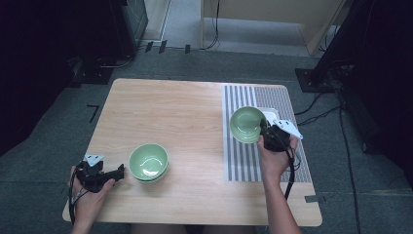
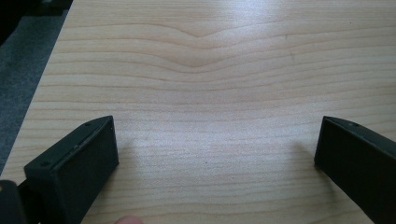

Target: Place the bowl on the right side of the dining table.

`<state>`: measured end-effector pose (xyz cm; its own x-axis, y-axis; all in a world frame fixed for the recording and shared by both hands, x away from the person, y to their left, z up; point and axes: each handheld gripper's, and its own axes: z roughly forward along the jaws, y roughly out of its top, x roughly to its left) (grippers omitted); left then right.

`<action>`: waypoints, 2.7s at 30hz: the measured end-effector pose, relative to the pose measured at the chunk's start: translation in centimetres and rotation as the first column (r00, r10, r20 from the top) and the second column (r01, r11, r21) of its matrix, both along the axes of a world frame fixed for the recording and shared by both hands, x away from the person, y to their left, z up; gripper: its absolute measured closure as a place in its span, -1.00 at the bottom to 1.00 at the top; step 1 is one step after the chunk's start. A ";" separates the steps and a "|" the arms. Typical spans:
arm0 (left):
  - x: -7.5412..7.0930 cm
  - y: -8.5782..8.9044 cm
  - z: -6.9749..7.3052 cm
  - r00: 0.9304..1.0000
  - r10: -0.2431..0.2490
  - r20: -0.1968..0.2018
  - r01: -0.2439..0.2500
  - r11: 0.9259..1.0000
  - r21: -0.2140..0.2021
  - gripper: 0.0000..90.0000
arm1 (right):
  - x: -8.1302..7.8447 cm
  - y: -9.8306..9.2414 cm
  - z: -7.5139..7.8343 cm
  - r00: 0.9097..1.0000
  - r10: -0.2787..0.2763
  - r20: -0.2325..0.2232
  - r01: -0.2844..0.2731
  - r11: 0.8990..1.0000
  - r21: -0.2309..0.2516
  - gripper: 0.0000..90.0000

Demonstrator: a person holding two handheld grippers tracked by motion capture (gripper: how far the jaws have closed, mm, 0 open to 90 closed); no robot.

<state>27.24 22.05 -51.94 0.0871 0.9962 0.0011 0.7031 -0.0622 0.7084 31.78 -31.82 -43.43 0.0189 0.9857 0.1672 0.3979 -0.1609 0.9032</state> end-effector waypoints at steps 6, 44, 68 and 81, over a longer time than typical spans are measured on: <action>0.0 0.0 0.0 1.000 0.000 -0.001 0.000 1.000 0.000 -1.00 | 0.9 -1.5 -0.4 0.999 -0.046 -0.024 0.047 0.999 0.025 0.90; 0.1 0.0 0.0 1.000 -0.003 -0.001 0.003 1.000 0.001 -1.00 | 6.3 -7.1 -4.8 0.950 -0.180 -0.254 0.209 0.974 0.090 0.89; 0.1 -0.1 0.0 1.000 -0.005 0.000 0.005 1.000 0.000 -1.00 | 7.1 -8.7 -4.2 0.941 -0.104 -0.323 0.187 0.953 0.240 0.40; 0.1 -0.1 0.0 1.000 -0.005 0.000 0.005 1.000 0.000 -1.00 | 4.7 -7.7 -3.0 0.965 -0.098 -0.245 0.138 0.978 0.155 -0.33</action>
